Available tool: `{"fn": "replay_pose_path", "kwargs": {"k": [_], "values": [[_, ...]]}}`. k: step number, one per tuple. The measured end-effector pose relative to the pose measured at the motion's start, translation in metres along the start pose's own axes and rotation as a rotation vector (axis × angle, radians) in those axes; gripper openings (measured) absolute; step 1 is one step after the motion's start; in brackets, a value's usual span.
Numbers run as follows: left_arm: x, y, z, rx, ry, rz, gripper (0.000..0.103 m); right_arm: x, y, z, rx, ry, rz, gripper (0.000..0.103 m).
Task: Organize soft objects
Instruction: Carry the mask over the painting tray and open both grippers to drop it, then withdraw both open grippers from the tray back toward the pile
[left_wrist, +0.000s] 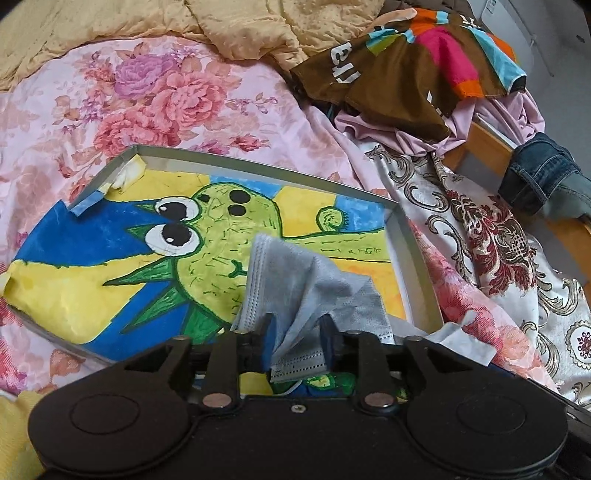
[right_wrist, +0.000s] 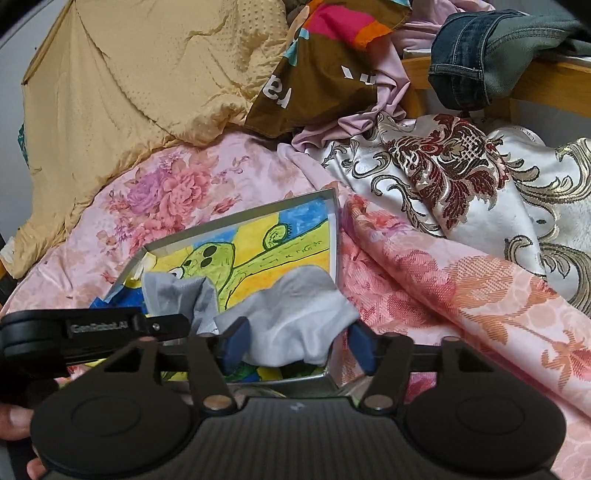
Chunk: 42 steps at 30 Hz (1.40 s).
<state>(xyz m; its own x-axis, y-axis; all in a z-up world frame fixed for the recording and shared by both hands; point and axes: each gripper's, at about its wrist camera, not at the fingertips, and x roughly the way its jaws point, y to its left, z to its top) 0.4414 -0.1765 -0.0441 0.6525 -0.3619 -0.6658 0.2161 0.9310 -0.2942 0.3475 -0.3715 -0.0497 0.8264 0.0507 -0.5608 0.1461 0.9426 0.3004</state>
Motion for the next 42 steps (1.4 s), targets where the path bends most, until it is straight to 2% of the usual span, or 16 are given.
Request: {"fn": "replay_pose_path", "kwargs": {"k": [4,10,14,19,24,30,42], "values": [[-0.014,0.002,-0.003,-0.011,-0.022,0.021,0.055,-0.011,0.004,0.0,-0.023,-0.024,-0.011,0.082],[-0.052,0.001,-0.014,-0.009,-0.065,0.051,0.075,-0.045,0.013,-0.006,-0.075,-0.112,-0.02,0.098],[-0.087,0.006,-0.028,-0.02,-0.088,0.063,0.079,-0.077,0.026,-0.016,-0.144,-0.18,-0.022,0.103],[-0.135,0.013,-0.048,-0.027,-0.157,0.06,0.095,-0.117,0.047,-0.026,-0.213,-0.247,-0.032,0.103],[-0.18,0.022,-0.066,-0.016,-0.222,0.05,0.098,-0.154,0.063,-0.046,-0.252,-0.326,-0.03,0.103],[-0.223,0.035,-0.09,0.025,-0.272,0.043,0.102,-0.19,0.073,-0.069,-0.253,-0.374,-0.014,0.103],[-0.253,0.075,-0.142,0.06,-0.238,0.003,0.102,-0.237,0.089,-0.128,-0.242,-0.357,0.002,0.103]]}}
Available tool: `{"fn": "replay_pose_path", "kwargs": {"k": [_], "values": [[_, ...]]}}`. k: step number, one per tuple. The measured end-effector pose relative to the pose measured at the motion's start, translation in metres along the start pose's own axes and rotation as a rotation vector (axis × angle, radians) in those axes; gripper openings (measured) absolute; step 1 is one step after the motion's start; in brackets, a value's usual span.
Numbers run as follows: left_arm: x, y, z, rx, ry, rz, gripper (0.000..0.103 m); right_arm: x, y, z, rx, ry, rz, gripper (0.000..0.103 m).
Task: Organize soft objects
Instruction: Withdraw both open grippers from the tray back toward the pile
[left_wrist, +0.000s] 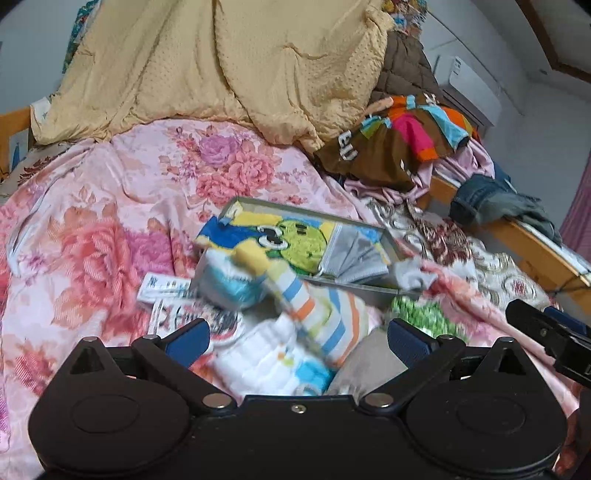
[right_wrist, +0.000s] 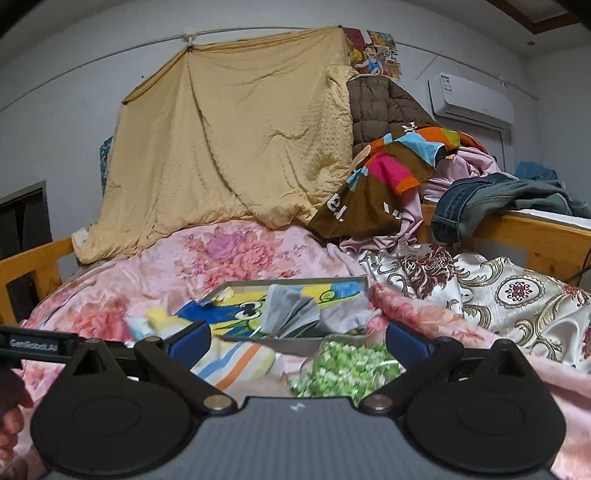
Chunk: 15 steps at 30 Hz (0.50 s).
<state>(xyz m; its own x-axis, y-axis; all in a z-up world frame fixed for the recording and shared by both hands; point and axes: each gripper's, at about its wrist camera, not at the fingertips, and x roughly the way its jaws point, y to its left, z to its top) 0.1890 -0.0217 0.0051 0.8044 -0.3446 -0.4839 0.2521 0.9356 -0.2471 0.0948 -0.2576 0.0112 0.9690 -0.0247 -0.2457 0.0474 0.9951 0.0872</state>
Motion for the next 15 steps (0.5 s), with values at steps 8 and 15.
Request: {"fn": "replay_pose_path", "kwargs": {"k": [8,15], "values": [[-0.019,0.011,-0.021,0.088,-0.021,-0.056,0.102,-0.02,0.022,-0.02,-0.027,0.072,-0.042,0.103],[-0.019,0.015,-0.034,0.163,-0.042,-0.091,0.102,-0.036,0.031,-0.039,-0.023,0.143,-0.069,0.103]]}}
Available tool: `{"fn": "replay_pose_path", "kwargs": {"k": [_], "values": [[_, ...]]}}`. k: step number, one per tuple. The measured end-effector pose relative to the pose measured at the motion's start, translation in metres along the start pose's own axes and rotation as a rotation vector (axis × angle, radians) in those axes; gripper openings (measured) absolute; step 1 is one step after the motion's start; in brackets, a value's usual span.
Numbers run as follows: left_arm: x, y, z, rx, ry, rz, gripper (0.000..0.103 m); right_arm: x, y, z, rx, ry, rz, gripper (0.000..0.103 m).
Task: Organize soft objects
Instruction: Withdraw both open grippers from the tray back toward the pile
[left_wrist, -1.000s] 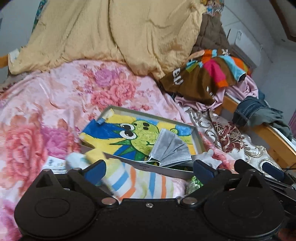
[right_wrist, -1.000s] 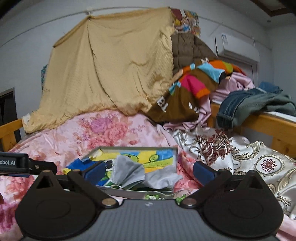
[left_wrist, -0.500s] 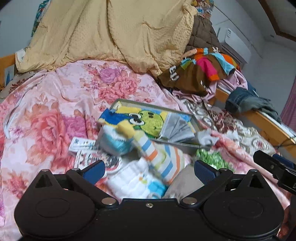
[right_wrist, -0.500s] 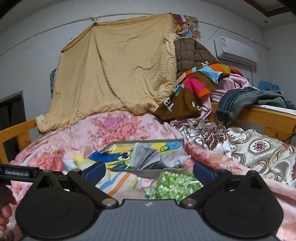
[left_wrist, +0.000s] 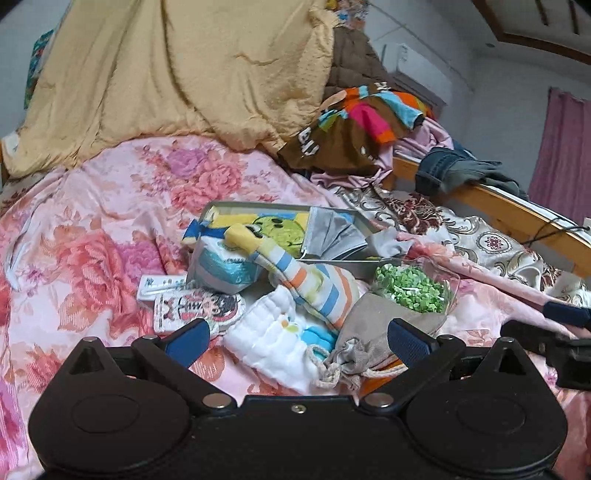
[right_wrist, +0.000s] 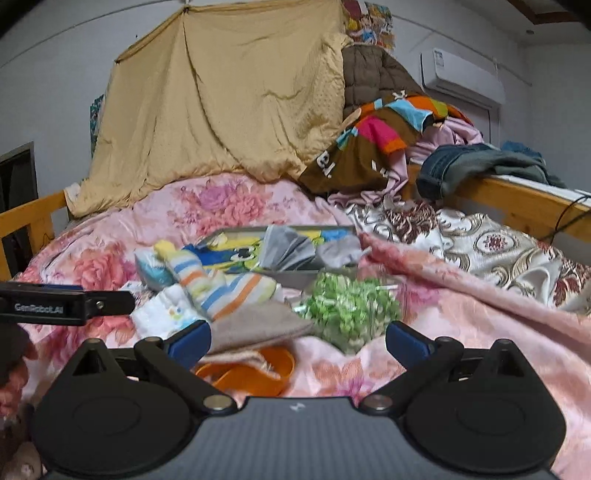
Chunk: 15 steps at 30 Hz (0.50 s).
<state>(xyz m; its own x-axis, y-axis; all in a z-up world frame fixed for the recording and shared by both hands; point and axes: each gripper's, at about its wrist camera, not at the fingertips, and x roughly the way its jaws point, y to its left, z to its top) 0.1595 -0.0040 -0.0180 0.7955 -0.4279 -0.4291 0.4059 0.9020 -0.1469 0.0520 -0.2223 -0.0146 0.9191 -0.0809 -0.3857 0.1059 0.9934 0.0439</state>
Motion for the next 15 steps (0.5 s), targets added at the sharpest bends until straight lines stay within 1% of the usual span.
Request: {"fn": "replay_pose_path", "kwargs": {"k": [5,9,15], "values": [[0.0,-0.003,-0.008,0.055,0.006,-0.025,0.102,0.003,0.009,-0.005,-0.047,0.041,0.017,0.103],[0.004,-0.001,-0.014,0.091,0.038,-0.042,0.102,0.014,0.013,-0.007,-0.069,0.107,0.019,0.103],[0.007,0.004,-0.024,0.109,0.067,-0.026,0.102,0.025,0.015,-0.01,-0.077,0.157,0.041,0.103]]}}
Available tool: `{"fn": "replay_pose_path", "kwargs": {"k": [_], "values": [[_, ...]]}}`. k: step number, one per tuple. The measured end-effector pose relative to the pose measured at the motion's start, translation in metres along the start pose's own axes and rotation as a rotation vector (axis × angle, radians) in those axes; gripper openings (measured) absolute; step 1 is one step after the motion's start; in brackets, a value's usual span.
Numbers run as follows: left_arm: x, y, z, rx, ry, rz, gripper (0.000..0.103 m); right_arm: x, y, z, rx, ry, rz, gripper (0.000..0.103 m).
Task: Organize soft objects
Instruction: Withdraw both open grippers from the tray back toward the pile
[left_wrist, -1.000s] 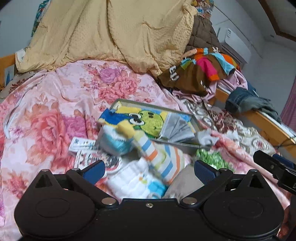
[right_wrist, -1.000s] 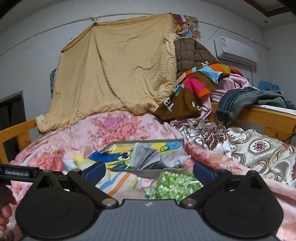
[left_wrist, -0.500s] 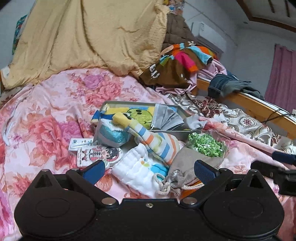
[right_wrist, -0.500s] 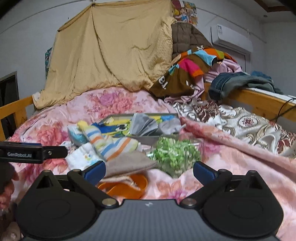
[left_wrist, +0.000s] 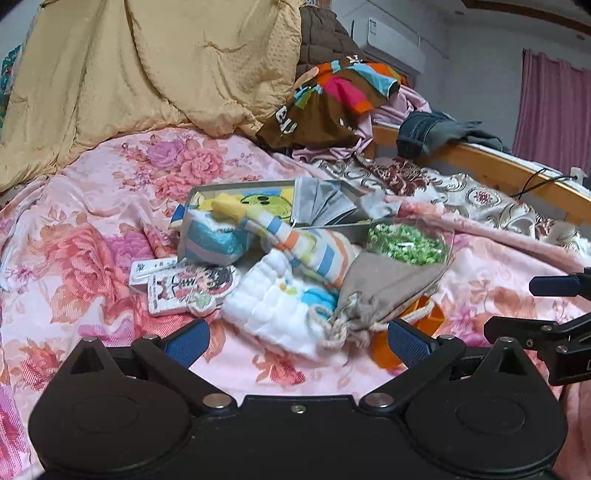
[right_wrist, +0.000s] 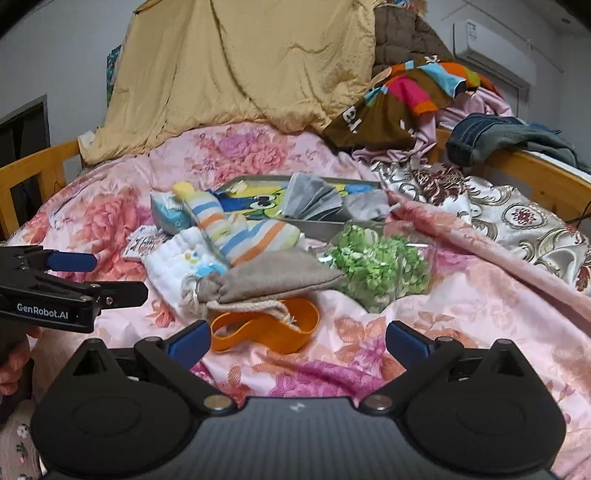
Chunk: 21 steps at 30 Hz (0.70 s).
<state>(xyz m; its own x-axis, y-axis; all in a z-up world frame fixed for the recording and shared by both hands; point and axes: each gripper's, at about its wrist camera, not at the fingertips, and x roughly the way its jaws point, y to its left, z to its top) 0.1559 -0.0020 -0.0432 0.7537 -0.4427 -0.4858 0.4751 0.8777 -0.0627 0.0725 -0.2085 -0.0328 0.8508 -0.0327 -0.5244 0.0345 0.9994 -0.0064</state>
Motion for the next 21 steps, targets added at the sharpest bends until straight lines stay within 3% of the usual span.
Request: {"fn": "replay_pose_path", "kwargs": {"k": [14,21], "values": [[0.008,0.004,-0.004,0.009,0.012,-0.002,0.102,0.008,-0.001,0.001,-0.006,0.04,0.009,0.103],[0.019,-0.003,-0.002,0.096,0.015,-0.019,0.102,0.018,-0.003,0.001,0.009,0.097,0.031,0.103]]}}
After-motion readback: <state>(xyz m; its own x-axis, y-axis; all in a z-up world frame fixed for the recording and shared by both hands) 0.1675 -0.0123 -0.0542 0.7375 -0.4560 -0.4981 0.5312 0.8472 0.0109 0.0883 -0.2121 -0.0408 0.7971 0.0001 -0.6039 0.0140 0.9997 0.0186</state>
